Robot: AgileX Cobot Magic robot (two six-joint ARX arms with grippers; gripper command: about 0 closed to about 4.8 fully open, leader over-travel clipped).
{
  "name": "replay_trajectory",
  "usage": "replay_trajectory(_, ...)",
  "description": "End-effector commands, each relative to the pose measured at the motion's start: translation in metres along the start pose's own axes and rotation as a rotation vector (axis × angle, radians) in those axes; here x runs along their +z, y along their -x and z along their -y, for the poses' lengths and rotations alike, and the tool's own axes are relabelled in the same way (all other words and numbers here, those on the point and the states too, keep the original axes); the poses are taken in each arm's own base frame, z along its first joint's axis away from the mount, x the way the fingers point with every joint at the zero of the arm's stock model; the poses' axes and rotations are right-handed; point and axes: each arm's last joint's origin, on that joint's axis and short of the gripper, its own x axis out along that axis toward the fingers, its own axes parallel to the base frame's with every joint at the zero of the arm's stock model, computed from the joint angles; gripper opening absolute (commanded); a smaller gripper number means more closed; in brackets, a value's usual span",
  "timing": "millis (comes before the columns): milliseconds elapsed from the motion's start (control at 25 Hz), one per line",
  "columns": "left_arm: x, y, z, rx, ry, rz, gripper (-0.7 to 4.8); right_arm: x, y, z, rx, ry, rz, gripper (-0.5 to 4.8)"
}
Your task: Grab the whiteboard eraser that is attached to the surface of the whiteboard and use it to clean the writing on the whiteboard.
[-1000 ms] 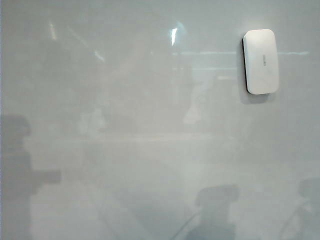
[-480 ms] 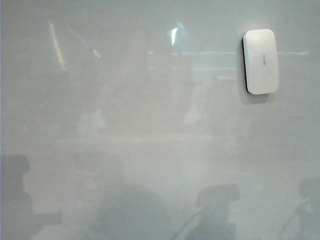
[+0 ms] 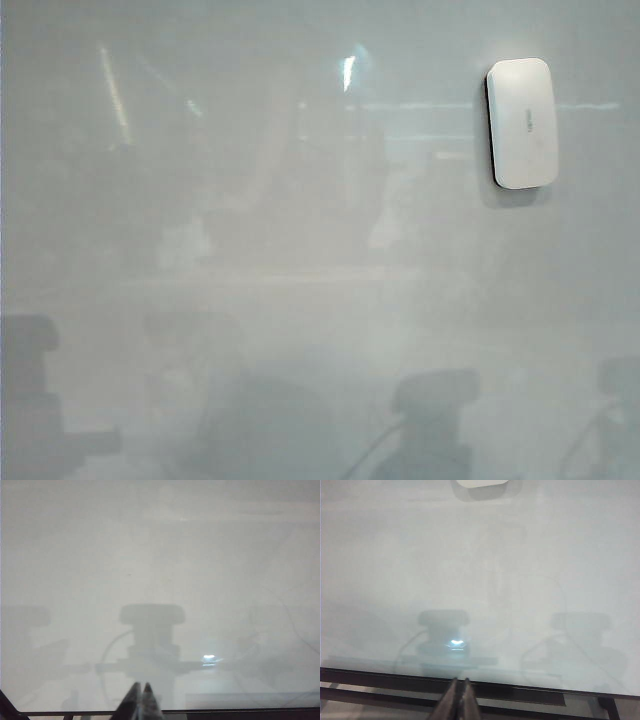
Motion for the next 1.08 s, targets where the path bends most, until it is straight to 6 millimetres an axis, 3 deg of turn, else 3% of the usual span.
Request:
replay_trajectory(40, -0.001, 0.0, 0.0, -0.002, -0.003, -0.005, -0.05, 0.001, 0.0, 0.0, 0.001, -0.004, 0.011, -0.08)
replay_trajectory(600, 0.0, 0.0, -0.005, 0.046, 0.005, -0.002, -0.05, 0.001, 0.0, 0.0, 0.001, -0.004, 0.011, -0.08)
replay_trajectory(880, -0.001, 0.0, 0.006, -0.061, -0.013, -0.007, -0.05, 0.001, 0.0, 0.0, 0.001, -0.004, 0.011, -0.08)
replay_trajectory(1080, -0.001, 0.0, 0.004, -0.039, -0.01, -0.006, -0.05, 0.001, 0.0, 0.0, 0.001, -0.004, 0.011, -0.08)
